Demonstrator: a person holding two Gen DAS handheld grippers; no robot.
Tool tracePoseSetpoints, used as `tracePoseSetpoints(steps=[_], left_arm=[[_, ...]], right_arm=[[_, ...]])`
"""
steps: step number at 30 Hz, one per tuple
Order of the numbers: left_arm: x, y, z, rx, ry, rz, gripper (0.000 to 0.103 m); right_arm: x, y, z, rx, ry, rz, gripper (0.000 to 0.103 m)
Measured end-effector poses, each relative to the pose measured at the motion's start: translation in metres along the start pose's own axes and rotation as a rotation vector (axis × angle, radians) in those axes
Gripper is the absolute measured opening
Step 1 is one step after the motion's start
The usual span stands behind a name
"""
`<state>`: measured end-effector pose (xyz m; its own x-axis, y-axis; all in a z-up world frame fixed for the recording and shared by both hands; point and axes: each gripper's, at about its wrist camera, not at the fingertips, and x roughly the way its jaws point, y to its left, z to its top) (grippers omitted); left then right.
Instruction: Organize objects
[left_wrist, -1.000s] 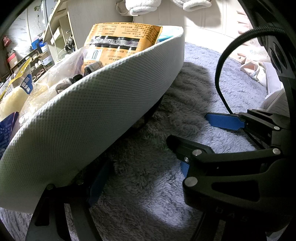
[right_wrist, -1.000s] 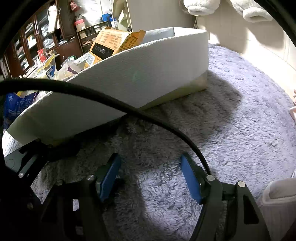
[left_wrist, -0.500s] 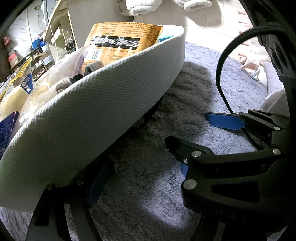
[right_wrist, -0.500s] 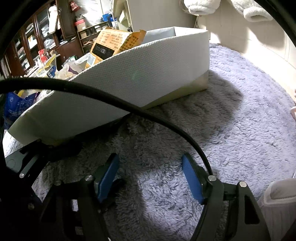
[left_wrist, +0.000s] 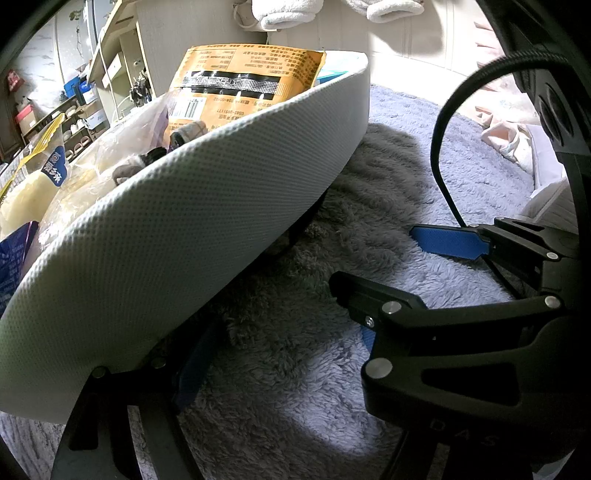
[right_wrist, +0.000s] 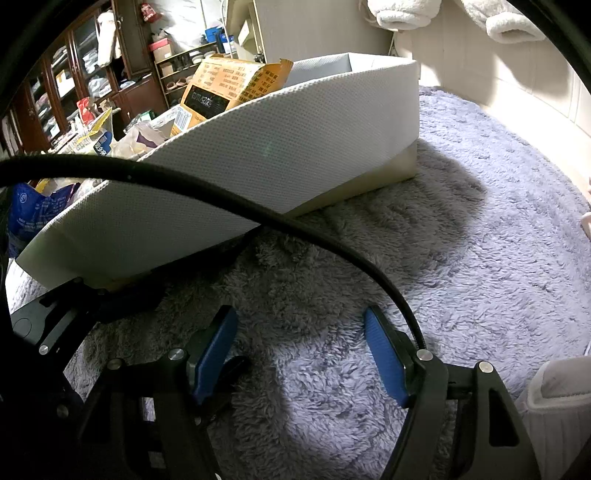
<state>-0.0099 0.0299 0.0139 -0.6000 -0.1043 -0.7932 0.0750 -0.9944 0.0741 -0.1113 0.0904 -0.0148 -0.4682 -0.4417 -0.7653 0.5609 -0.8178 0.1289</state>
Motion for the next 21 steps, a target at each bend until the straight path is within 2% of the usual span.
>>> tracePoseSetpoints(steps=[15, 21], left_arm=[[0.0006, 0.0003, 0.0001, -0.001, 0.0, 0.0, 0.079], [0.0015, 0.0008, 0.0007, -0.001, 0.0, 0.0, 0.079]], right_arm=[[0.0001, 0.0001, 0.0001, 0.0, 0.0, 0.001, 0.072], [0.0022, 0.0007, 0.0004, 0.003, 0.001, 0.011, 0.075]])
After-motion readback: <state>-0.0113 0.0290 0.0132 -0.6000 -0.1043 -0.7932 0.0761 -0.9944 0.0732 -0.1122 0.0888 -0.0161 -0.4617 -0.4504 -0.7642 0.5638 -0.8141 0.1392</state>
